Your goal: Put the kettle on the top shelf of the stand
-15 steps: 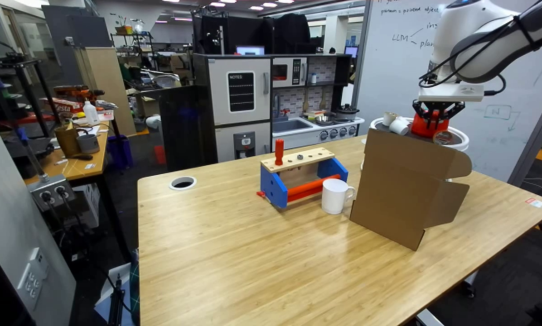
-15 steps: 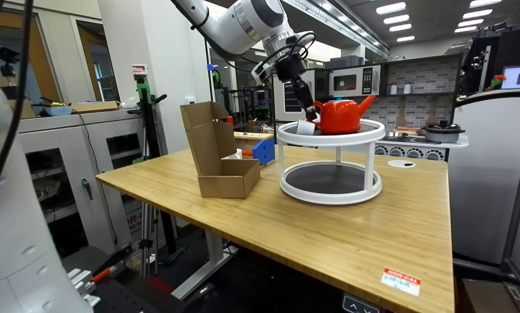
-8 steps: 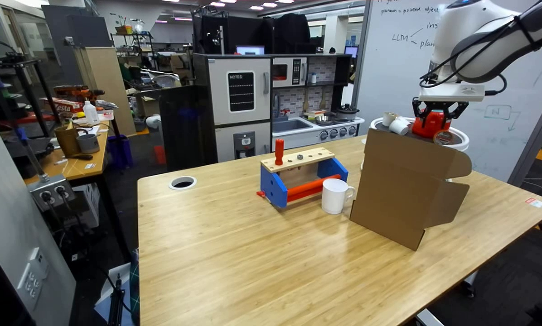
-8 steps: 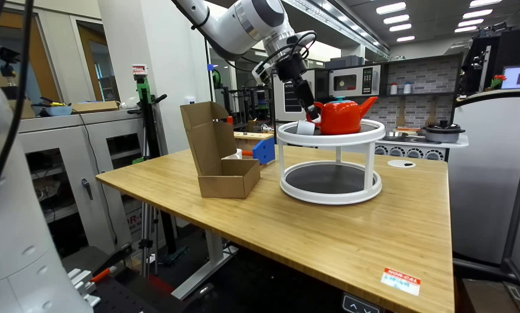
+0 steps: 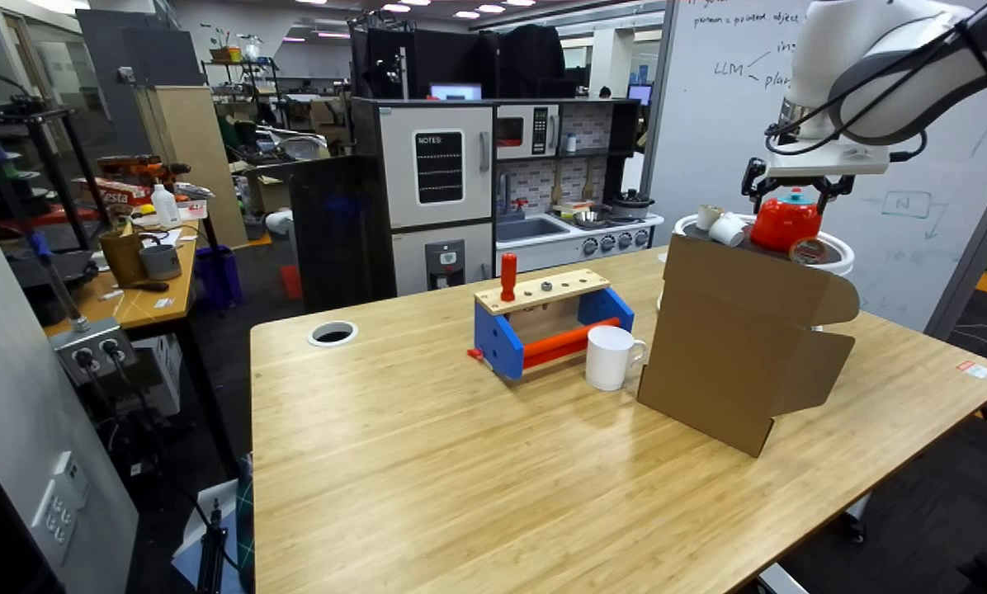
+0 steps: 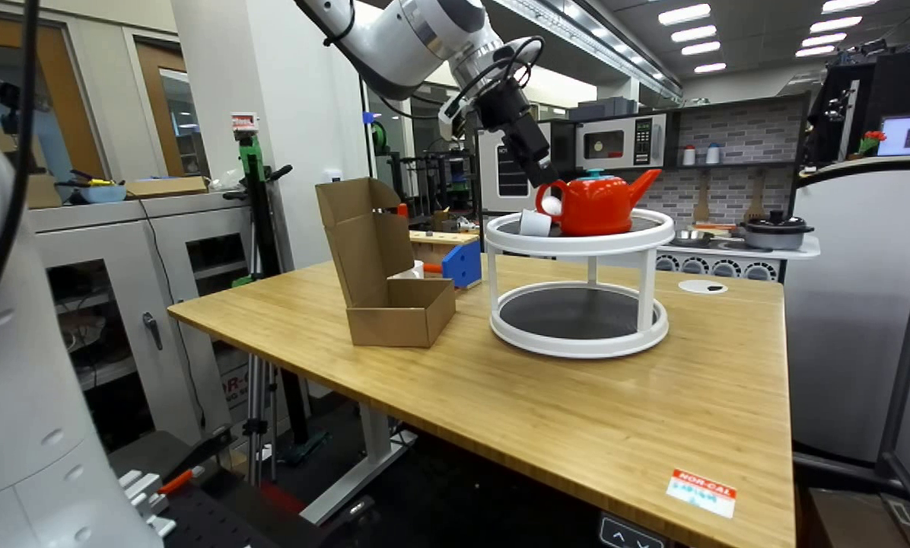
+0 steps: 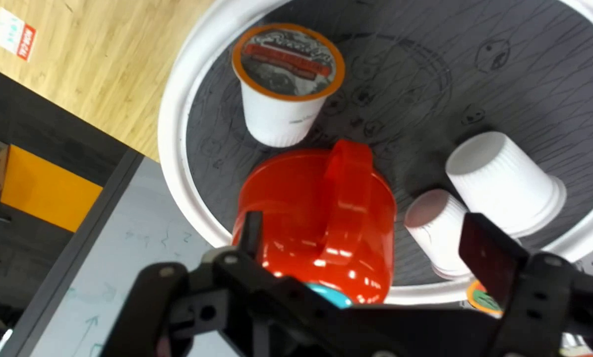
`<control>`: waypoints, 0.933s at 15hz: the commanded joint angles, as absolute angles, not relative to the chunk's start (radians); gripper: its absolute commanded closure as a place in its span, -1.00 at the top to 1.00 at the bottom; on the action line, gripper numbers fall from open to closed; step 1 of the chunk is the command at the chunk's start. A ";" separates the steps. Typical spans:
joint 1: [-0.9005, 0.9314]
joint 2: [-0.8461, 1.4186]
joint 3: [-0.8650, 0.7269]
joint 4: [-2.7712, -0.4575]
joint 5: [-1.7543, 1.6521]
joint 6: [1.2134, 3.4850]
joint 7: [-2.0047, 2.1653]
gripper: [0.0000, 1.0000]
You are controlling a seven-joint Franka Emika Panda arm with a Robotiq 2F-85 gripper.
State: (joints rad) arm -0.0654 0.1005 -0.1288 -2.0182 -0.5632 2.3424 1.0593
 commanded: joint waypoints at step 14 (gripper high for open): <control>-0.152 -0.426 -0.034 -2.504 -0.538 2.765 0.583 1.00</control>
State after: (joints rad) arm -0.0931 -0.3740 -0.0731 -2.4529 -0.5903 2.7196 0.6343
